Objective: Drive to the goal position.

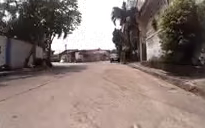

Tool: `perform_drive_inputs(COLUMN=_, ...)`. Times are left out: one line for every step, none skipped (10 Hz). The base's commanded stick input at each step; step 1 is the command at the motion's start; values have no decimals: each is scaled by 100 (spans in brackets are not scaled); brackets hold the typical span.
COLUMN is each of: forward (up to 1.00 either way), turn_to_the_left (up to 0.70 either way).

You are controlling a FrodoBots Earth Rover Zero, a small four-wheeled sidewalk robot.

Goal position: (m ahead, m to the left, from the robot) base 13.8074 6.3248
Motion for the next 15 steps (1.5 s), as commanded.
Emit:
perform_drive_inputs(forward=70, turn_to_the_left=0)
perform_drive_inputs(forward=70, turn_to_the_left=0)
perform_drive_inputs(forward=70, turn_to_the_left=0)
perform_drive_inputs(forward=70, turn_to_the_left=0)
perform_drive_inputs(forward=70, turn_to_the_left=0)
perform_drive_inputs(forward=70, turn_to_the_left=0)
perform_drive_inputs(forward=70, turn_to_the_left=0)
perform_drive_inputs(forward=70, turn_to_the_left=0)
perform_drive_inputs(forward=70, turn_to_the_left=0)
perform_drive_inputs(forward=70, turn_to_the_left=0)
perform_drive_inputs(forward=70, turn_to_the_left=0)
perform_drive_inputs(forward=70, turn_to_the_left=0)
perform_drive_inputs(forward=70, turn_to_the_left=0)
perform_drive_inputs(forward=70, turn_to_the_left=0)
perform_drive_inputs(forward=70, turn_to_the_left=0)
